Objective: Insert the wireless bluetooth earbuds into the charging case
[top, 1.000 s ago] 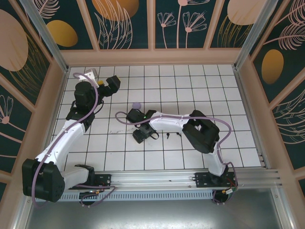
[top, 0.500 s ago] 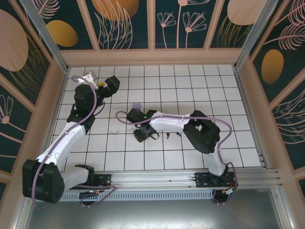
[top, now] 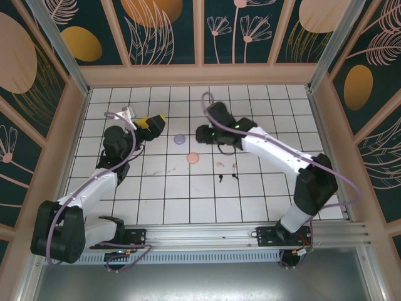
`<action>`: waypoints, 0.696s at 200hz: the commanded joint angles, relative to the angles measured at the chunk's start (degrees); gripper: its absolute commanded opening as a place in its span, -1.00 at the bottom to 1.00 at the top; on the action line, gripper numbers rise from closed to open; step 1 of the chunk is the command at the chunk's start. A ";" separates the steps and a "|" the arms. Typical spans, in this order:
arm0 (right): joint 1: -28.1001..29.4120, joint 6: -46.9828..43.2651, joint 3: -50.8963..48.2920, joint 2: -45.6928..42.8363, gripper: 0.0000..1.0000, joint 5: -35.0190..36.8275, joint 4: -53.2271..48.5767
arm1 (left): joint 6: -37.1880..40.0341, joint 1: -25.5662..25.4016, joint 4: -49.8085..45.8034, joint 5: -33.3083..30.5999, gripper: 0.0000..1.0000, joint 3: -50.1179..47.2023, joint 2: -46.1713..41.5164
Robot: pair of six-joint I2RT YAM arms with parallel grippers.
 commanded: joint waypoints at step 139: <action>-3.88 38.13 -1.53 -3.72 -0.27 -7.92 22.63 | 4.60 -12.49 32.74 4.84 0.54 -0.69 18.71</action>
